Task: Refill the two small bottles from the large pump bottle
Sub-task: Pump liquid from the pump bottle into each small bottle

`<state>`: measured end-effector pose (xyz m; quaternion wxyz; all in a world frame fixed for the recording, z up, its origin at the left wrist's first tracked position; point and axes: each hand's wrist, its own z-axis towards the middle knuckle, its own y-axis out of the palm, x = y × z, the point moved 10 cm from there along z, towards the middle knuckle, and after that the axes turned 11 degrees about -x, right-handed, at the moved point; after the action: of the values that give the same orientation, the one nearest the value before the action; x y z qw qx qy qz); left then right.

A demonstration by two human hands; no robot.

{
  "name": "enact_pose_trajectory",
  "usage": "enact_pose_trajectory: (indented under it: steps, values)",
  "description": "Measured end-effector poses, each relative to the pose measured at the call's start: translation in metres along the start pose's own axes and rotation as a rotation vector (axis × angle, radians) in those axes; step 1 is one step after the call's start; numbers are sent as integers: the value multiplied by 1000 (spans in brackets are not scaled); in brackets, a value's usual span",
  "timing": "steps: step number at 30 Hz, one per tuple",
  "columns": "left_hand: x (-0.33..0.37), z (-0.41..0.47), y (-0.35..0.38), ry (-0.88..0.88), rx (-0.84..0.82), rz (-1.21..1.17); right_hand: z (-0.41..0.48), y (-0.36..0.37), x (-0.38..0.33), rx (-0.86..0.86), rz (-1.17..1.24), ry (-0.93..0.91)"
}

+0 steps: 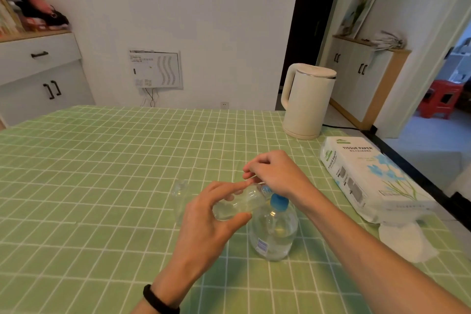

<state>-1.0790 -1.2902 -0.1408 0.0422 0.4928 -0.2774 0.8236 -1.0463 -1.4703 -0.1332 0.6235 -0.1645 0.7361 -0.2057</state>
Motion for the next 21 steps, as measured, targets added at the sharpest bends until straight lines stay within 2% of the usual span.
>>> enact_pose_trajectory:
  steps: [21]
  values:
    - [6, 0, 0, -3, -11, 33, -3, 0, -4, -15, -46, 11]
